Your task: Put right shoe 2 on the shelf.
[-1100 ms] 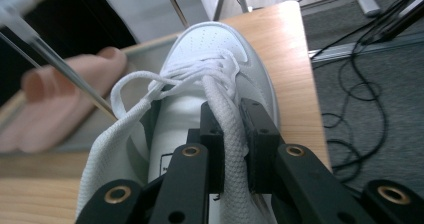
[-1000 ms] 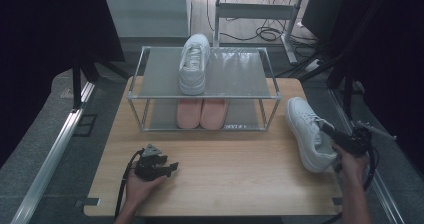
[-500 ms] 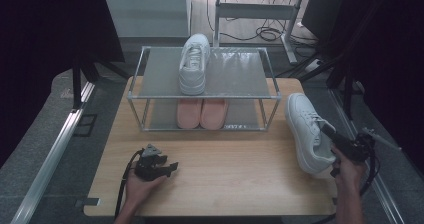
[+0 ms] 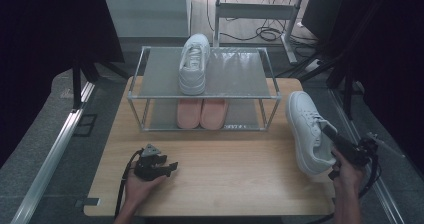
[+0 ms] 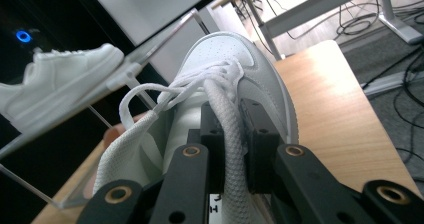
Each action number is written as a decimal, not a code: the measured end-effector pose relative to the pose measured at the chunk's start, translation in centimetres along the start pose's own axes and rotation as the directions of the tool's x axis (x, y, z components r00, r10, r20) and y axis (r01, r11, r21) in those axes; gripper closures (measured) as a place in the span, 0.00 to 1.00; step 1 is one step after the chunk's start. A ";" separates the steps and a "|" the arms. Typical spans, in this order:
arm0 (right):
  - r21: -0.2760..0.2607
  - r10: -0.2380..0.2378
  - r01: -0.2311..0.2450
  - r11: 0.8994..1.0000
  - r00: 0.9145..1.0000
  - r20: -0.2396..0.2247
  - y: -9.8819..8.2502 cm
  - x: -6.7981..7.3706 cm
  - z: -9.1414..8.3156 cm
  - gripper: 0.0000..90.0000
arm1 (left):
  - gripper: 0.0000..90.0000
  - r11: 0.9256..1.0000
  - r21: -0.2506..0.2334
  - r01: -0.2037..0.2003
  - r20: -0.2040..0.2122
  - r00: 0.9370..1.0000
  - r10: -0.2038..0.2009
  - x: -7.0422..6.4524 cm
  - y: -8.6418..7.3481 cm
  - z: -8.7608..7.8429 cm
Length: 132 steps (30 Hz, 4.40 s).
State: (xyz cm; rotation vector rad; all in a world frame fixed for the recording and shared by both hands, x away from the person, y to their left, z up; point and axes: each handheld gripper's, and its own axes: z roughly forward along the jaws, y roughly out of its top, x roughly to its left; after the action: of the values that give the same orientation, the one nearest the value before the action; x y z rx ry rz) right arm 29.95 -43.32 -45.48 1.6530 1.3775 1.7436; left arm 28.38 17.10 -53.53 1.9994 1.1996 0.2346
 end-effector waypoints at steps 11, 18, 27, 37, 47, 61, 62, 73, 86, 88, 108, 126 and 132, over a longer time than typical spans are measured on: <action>-0.060 0.023 -0.027 0.998 0.997 -0.067 0.7 1.4 -1.0 0.90 | 0.49 1.000 -0.005 -0.003 -0.001 1.000 0.003 0.1 0.0 -0.2; -0.093 0.025 -0.035 0.995 0.994 -0.107 1.3 2.4 -1.3 0.91 | 0.49 1.000 -0.004 -0.002 0.001 1.000 0.002 0.0 0.0 -0.1; -0.131 0.037 -0.056 0.990 0.989 -0.140 1.9 3.2 -1.0 0.91 | 0.49 1.000 -0.002 -0.001 0.001 1.000 0.001 0.0 0.0 0.0; -0.164 0.033 -0.063 0.984 0.983 -0.178 3.6 4.9 -0.8 0.91 | 0.49 1.000 -0.005 0.000 0.003 1.000 0.000 -0.1 0.0 0.0; -0.176 0.033 -0.072 0.982 0.975 -0.219 5.2 7.0 0.6 0.91 | 0.49 1.000 -0.007 0.004 0.004 1.000 -0.004 -0.1 0.0 0.1; -0.158 0.057 -0.100 0.982 0.965 -0.257 6.5 9.4 4.0 0.91 | 0.49 1.000 -0.009 -0.005 0.005 1.000 0.005 0.1 0.0 0.0; -0.158 0.061 -0.105 0.982 0.964 -0.258 6.5 9.6 4.3 0.91 | 0.49 1.000 -0.009 -0.005 0.006 1.000 0.005 0.1 0.0 0.0; -0.157 0.067 -0.112 0.981 0.962 -0.265 7.0 11.5 6.6 0.91 | 0.49 1.000 -0.010 -0.004 0.006 1.000 0.004 0.1 0.0 0.0; -0.133 0.083 -0.118 0.984 0.965 -0.249 8.1 13.4 9.7 0.91 | 0.49 1.000 -0.010 -0.001 0.007 1.000 0.001 0.2 0.0 0.0; -0.129 0.082 -0.116 0.985 0.966 -0.244 8.1 13.6 10.2 0.91 | 0.49 1.000 -0.011 -0.003 0.005 1.000 0.003 0.2 0.0 0.0; -0.080 0.088 -0.110 0.991 0.967 -0.239 8.2 17.6 14.9 0.91 | 0.49 1.000 -0.012 0.002 0.019 1.000 -0.002 0.0 0.0 0.1; -0.062 0.095 -0.110 0.992 0.972 -0.215 7.9 19.0 17.2 0.91 | 0.49 1.000 -0.015 0.001 0.018 1.000 -0.001 0.2 0.0 0.0; -0.049 0.092 -0.104 0.993 0.975 -0.200 7.8 19.5 18.3 0.91 | 0.49 1.000 -0.013 0.001 0.019 1.000 -0.001 0.3 0.0 0.0</action>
State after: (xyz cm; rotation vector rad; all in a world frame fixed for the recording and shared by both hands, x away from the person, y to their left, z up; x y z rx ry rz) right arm 44.46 -24.13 -31.47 1.5757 1.3323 2.0327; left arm 28.55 17.31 -53.60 1.9856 1.1841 0.2223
